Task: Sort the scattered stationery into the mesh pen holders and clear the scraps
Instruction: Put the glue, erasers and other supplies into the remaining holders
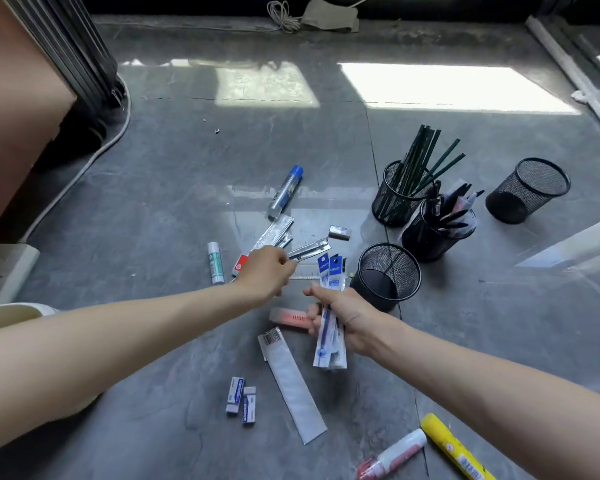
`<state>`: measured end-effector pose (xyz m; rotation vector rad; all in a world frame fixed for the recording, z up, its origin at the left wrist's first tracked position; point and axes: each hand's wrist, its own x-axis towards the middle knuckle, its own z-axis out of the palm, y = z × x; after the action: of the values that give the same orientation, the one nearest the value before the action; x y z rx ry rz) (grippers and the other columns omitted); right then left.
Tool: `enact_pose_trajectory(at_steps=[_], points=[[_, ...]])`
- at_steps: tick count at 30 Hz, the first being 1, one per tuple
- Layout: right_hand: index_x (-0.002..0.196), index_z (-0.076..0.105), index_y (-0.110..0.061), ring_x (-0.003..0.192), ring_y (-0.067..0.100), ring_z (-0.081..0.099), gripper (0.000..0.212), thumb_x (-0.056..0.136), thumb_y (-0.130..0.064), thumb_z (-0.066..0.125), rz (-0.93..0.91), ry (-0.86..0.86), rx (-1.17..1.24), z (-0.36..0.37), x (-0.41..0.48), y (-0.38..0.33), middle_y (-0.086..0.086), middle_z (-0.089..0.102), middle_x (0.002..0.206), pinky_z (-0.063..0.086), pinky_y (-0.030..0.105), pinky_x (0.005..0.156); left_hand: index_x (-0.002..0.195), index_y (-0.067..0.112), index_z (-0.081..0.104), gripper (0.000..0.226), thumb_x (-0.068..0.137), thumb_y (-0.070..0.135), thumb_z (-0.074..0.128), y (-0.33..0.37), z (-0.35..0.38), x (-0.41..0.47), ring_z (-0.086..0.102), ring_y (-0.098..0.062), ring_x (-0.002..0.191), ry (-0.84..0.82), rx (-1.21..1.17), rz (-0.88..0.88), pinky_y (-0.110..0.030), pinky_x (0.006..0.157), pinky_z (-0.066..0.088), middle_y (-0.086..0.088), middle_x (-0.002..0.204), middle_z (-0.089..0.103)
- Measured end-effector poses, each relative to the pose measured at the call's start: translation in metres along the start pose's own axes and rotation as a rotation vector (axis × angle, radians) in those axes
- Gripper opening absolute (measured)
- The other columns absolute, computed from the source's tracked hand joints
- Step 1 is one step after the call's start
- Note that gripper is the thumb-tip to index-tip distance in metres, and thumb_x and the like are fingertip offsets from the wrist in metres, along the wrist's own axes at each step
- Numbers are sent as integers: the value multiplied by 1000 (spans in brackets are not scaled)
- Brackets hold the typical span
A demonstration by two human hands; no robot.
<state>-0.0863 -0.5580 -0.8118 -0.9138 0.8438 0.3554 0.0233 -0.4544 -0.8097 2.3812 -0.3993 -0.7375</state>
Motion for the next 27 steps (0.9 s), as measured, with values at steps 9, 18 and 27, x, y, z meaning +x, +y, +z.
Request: enact_pose_trajectory(at_steps=[9, 18, 27], points=[[83, 49, -11, 26, 5, 23, 14, 92, -17, 58, -3, 100, 72, -4, 21, 0, -1, 38, 36, 24, 9, 32, 108, 9, 51, 22, 91, 21, 45, -13, 4, 31, 56, -37, 103, 13, 804, 228, -40, 75, 42, -14, 114, 53], [92, 48, -7, 26, 5, 25, 12, 92, -13, 58, 13, 119, 71, -5, 27, 5, 0, 38, 37, 25, 11, 31, 101, 11, 41, 16, 86, 7, 43, -37, 1, 4, 56, -39, 96, 54, 773, 224, -37, 64, 32, -16, 105, 57], [94, 48, -6, 27, 6, 25, 13, 92, -13, 59, 33, 111, 66, -3, 26, 9, 0, 38, 37, 26, 12, 31, 112, 9, 43, 30, 83, 4, 46, -43, -7, 20, 50, -32, 99, 118, 905, 279, -39, 64, 36, -12, 112, 45]])
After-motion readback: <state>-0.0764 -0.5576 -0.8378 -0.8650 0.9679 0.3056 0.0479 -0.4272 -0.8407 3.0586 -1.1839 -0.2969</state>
